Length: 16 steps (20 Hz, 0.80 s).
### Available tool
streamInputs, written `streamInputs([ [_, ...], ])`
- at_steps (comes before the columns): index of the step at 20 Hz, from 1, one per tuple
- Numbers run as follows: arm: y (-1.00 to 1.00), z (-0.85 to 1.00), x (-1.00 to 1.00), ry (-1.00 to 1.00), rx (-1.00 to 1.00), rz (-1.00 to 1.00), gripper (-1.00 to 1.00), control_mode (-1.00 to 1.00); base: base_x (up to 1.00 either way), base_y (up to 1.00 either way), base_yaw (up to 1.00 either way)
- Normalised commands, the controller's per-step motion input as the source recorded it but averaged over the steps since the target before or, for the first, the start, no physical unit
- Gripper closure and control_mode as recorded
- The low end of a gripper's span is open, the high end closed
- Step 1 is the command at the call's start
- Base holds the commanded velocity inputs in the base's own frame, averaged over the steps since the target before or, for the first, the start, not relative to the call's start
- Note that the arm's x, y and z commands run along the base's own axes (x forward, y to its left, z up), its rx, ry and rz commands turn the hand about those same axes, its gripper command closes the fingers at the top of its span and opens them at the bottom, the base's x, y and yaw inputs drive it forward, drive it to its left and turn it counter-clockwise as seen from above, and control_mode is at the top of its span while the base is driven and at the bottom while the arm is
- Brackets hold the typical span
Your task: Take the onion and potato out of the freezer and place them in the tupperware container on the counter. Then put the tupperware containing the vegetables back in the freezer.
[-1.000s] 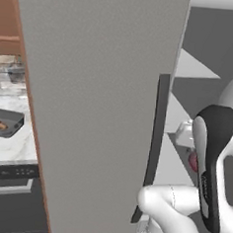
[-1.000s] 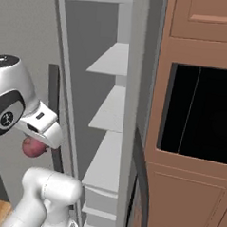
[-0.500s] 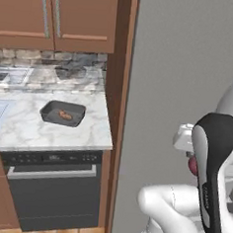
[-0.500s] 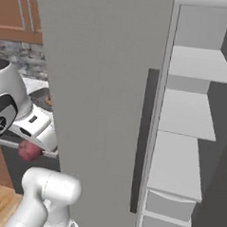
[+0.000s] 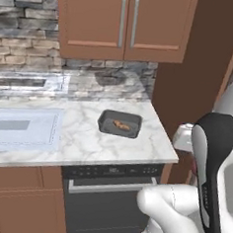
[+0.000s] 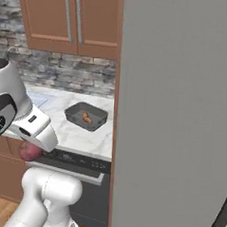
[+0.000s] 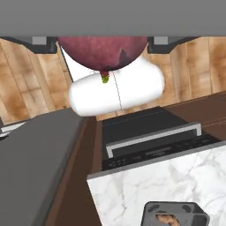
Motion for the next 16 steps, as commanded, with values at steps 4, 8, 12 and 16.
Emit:
streamInputs([
  [4, 0.0, 0.0, 0.0, 0.0, 0.0, 0.0, 1.0, 1.0, 0.78, 0.38, 0.0],
  [8, 0.0, 0.0, 0.43, 0.0, -0.01, 0.0, 1.0, -1.0, 0.4, 0.0, 0.0],
  [12, 0.0, 0.0, 0.89, 0.0, -0.02, 0.0, 1.0, -1.0, 0.0, 0.0, 0.0],
  [16, 0.06, -0.05, 1.0, -0.02, -0.04, 0.0, 1.0, -1.0, 0.0, 0.0, 0.0],
])
